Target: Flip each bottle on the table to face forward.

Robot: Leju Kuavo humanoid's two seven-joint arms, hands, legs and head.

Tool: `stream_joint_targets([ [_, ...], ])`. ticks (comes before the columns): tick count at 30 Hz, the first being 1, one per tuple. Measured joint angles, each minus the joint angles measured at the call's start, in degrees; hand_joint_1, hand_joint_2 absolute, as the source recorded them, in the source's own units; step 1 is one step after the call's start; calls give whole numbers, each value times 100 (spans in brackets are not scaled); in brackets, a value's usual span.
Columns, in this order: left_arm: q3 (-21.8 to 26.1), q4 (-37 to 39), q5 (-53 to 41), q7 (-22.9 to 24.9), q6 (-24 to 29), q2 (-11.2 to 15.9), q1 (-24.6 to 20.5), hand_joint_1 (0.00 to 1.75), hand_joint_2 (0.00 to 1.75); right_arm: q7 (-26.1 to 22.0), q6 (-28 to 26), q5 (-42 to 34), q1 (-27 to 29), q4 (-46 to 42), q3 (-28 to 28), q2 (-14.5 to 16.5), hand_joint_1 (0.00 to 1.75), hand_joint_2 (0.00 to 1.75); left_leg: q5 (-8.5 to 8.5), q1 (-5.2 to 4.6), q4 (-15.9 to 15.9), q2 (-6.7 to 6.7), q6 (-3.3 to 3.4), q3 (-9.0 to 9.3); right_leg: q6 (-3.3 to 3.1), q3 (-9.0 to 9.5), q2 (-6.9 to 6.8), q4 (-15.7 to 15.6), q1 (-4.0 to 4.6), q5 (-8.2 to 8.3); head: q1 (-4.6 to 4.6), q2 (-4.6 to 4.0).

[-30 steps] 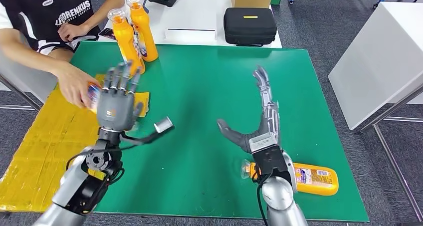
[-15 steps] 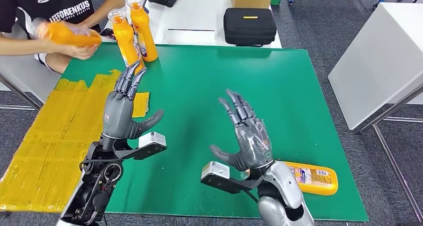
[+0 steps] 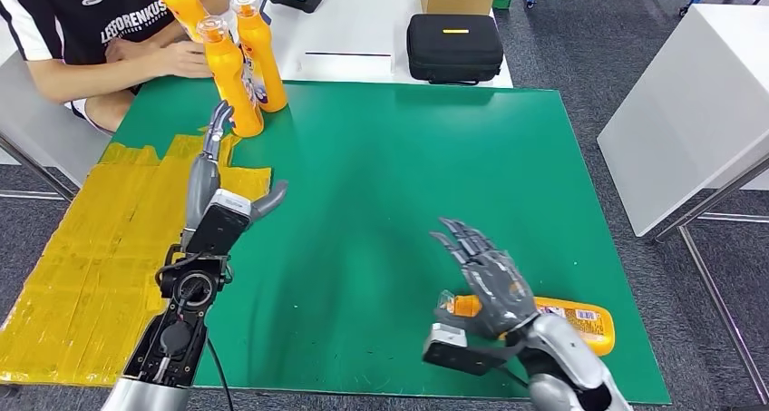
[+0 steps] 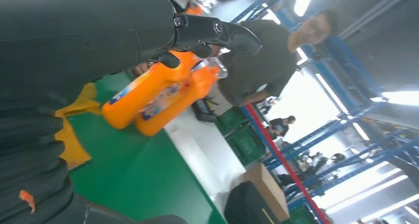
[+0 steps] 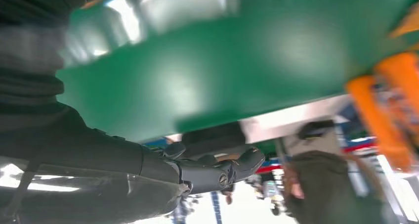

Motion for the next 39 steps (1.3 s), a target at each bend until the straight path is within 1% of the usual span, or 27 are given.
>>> stream_joint_targets([
  [5, 121, 254, 159, -171, 52, 0, 10, 0, 175, -116, -3, -75, 366, -26, -638, -167, 0, 175, -2, 0, 0, 0, -1, -2, 0, -1, 0, 0, 0, -1, 0, 0],
  [10, 169, 448, 217, -259, 65, -1, 12, 0, 175, -240, -4, -113, 518, 9, -1169, -231, 0, 175, -3, 0, 0, 1, -2, -2, 0, -2, 1, 0, 0, 0, 0, 0],
  [19, 174, 652, 268, -288, 39, -8, -63, 0, 175, -294, 93, -54, 663, 91, -1605, -233, 0, 175, -2, 0, 0, 2, -2, 0, 0, -3, 0, -1, 0, -1, 0, 0],
  [25, 174, 820, 315, -328, 34, -28, -157, 0, 175, -548, 396, 338, 1050, 136, -2039, -179, 0, 175, -7, 0, 0, 1, -1, -4, 0, -4, 1, -1, 0, -1, -1, 0],
  [28, 173, 874, 340, -330, 44, -28, -161, 0, 175, -697, 539, 538, 1143, 183, -2202, -143, 0, 175, -9, 0, -1, 2, -2, -2, 0, -7, 4, -1, 0, -1, -1, 0],
  [34, 167, 971, 362, -329, 43, -28, -188, 0, 175, -799, 788, 851, 1229, 310, -2313, -52, 0, 175, -9, 0, -1, 4, -1, -1, 0, -7, 3, -1, 0, -1, -1, 0],
  [39, 160, 1023, 362, -327, 42, -28, -218, 0, 175, -815, 854, 915, 1285, 385, -2322, -3, 0, 175, -9, -1, 0, 4, -1, -2, 0, -7, 3, -1, 0, -1, -1, 0],
])
